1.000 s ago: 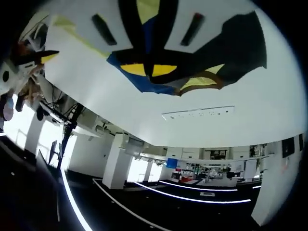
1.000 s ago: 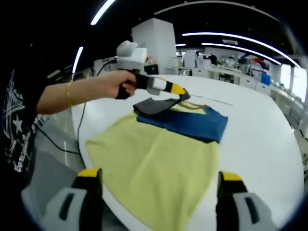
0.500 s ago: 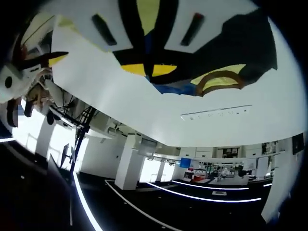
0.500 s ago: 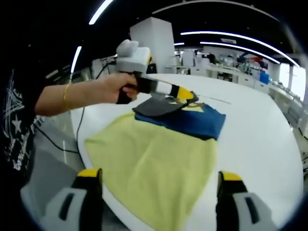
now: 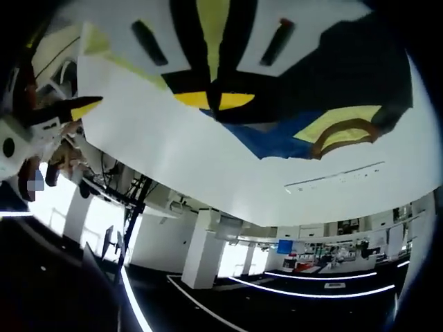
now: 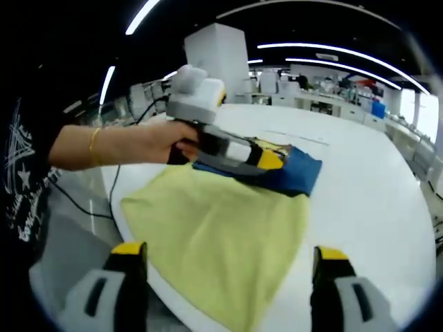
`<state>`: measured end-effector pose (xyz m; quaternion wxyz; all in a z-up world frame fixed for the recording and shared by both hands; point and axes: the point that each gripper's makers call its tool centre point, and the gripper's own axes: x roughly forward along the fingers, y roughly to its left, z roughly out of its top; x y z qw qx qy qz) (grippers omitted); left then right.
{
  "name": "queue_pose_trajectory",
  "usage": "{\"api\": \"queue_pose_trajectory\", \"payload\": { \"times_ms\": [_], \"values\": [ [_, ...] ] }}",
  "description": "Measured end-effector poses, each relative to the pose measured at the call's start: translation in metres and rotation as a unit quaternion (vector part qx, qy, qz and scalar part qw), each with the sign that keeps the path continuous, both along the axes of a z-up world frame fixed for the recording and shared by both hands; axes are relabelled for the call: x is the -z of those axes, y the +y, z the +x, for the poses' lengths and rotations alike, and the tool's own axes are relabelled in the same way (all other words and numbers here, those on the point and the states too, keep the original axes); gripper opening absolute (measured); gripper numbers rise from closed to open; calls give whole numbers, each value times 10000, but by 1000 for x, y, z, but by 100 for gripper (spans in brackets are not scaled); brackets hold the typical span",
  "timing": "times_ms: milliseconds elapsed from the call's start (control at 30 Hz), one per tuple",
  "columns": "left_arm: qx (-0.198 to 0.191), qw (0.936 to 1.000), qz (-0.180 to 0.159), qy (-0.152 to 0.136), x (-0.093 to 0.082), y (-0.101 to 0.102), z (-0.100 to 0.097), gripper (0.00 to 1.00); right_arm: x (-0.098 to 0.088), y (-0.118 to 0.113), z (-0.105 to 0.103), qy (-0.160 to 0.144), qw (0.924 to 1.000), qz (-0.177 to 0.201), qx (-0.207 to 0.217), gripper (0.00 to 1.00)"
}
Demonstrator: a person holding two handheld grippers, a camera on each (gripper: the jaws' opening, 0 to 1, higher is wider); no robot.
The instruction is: Fold the garment on the visible template until the final outline fits inside the template.
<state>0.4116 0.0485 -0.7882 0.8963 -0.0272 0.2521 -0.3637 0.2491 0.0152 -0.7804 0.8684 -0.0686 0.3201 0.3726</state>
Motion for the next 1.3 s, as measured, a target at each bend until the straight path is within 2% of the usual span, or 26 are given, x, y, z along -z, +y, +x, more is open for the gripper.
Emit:
{"api": "queue_pose_trajectory", "payload": {
  "times_ms": [167,300,333,400,467,633,733,833,933,1033,1200,1300],
  "values": [
    [114,9997,144,150,18,-9,-2,0,0,-1,0,16,10000,-23,-6,100],
    [455,9983,300,228,29,-22,-12,3,-1,-1,0,-2,10000,-5,14,100],
    [537,9978,339,208,30,-24,-15,5,-2,-1,1,-10,10000,3,20,100],
    [811,9944,678,-94,32,-25,-21,9,-3,-1,2,-37,10000,21,47,100],
    [911,9918,859,-238,33,-25,-24,12,-4,0,3,-53,10000,59,58,100],
    [916,9929,699,-292,29,-24,-26,24,1,1,1,-1,10000,7,-38,100],
    [832,9936,694,-325,27,-19,-23,35,2,1,1,21,10000,-6,-80,100],
    [723,9964,364,-246,19,-17,-21,47,4,2,-1,67,9999,8,-144,100],
    [711,9967,286,-272,12,-10,-23,56,7,3,-3,95,9996,-64,-249,100],
    [726,9959,348,-424,4,2,-24,64,9,3,-3,103,9994,-91,-311,100],
    [759,9955,340,-456,-2,23,-26,81,12,7,-5,136,9988,-117,-450,100],
    [700,9960,265,-489,-10,37,-28,87,14,10,-5,172,9980,-198,-581,100]
  ]
}}
